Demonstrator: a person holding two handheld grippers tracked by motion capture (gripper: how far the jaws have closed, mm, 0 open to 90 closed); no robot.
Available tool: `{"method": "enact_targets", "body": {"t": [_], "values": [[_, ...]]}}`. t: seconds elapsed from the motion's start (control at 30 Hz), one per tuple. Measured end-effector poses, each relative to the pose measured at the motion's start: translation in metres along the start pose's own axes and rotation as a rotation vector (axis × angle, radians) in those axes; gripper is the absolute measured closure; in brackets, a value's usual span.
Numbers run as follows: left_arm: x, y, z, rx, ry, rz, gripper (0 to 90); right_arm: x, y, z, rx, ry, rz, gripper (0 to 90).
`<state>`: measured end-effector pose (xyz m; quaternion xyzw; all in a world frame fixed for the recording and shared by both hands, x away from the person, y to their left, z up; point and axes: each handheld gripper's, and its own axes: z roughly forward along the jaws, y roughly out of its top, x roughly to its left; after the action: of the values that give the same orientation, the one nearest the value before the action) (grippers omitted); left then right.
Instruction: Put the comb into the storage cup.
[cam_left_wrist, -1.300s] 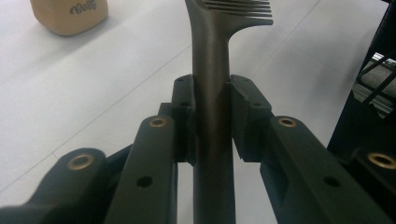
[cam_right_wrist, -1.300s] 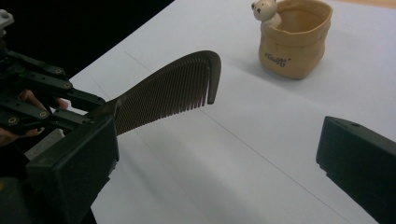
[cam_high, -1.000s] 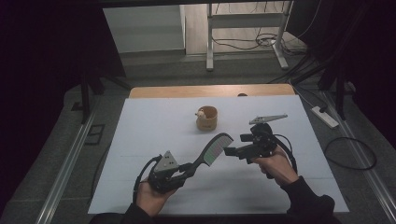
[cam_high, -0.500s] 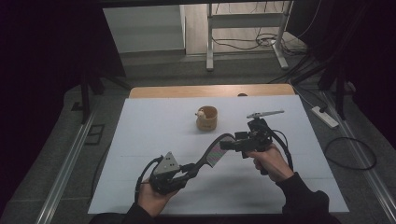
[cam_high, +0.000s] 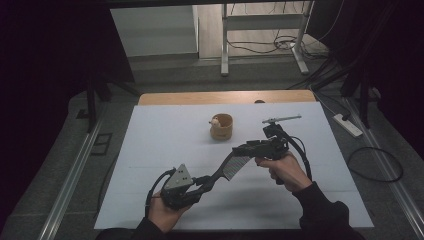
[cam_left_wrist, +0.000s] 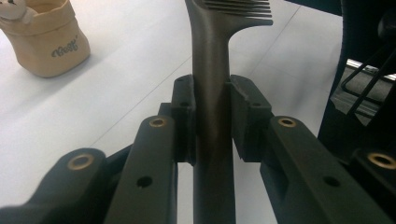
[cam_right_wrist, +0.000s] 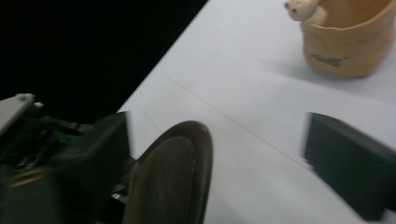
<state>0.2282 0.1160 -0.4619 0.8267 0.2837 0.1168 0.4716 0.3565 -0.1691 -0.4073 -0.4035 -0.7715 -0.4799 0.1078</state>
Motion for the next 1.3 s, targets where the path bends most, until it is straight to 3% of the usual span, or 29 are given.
{"method": "enact_targets", "body": {"t": [0.07,0.2,0.47,0.6,0.8,1.03,1.3], "values": [[-0.001,0.000,0.000,0.000,0.004,0.004,72.2,-0.001,0.000,-0.002,-0.010,0.032,0.007,31.2],[-0.001,0.000,0.000,-0.006,0.013,0.012,72.2,-0.004,0.000,-0.004,-0.015,0.103,0.033,48.1],[-0.004,0.000,0.000,-0.006,0.029,0.035,72.2,-0.009,-0.002,-0.004,-0.017,0.172,0.077,69.7],[-0.006,0.000,0.000,-0.006,0.041,0.053,72.2,-0.010,-0.004,-0.004,-0.032,0.240,0.110,79.4],[-0.007,0.000,0.004,0.018,0.068,0.079,72.0,-0.012,-0.005,-0.003,-0.027,0.278,0.182,83.9],[-0.003,0.000,0.005,0.032,0.039,0.036,69.2,-0.009,-0.006,-0.003,-0.032,0.267,0.187,84.2],[-0.001,0.002,0.002,0.052,0.031,-0.003,44.8,-0.006,-0.005,-0.008,-0.061,0.263,0.151,84.2]]}}
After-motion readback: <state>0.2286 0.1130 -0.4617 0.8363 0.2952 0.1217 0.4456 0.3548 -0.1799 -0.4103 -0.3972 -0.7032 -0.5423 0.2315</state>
